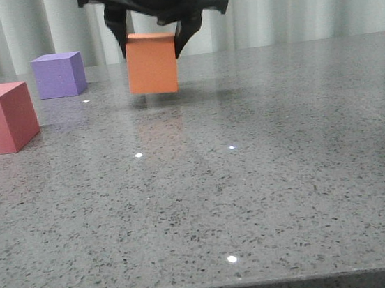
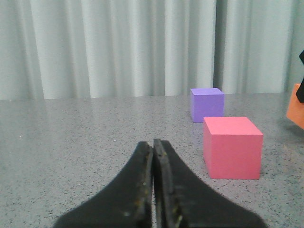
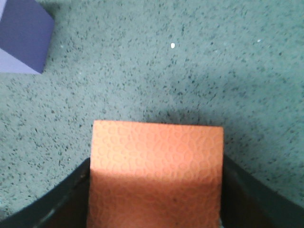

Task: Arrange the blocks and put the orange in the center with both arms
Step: 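Lift the orange cube with the right gripper and carry it toward the table center, then set the orange cube down, open the right gripper and raise it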

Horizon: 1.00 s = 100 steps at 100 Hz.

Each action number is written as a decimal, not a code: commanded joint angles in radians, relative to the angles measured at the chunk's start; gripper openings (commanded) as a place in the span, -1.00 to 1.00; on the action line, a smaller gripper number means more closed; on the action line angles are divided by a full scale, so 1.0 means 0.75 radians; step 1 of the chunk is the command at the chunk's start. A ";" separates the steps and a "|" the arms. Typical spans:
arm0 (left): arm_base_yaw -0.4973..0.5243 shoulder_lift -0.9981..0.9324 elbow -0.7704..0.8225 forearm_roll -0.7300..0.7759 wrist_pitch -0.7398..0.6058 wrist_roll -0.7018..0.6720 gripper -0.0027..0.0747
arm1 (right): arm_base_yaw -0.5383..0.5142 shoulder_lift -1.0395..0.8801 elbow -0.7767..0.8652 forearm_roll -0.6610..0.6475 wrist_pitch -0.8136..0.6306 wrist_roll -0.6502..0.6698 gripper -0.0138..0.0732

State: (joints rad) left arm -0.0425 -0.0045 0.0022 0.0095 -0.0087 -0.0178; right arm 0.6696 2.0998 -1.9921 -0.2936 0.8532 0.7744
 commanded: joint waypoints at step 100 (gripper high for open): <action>-0.009 -0.048 0.058 -0.001 -0.109 0.002 -0.98 | -0.027 -0.239 -0.045 -0.059 -0.027 -0.289 0.71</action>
State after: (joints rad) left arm -0.0425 -0.0045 0.0022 0.0095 -0.0087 -0.0178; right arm 0.6675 2.0303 -1.9927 -0.2990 0.8686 0.6229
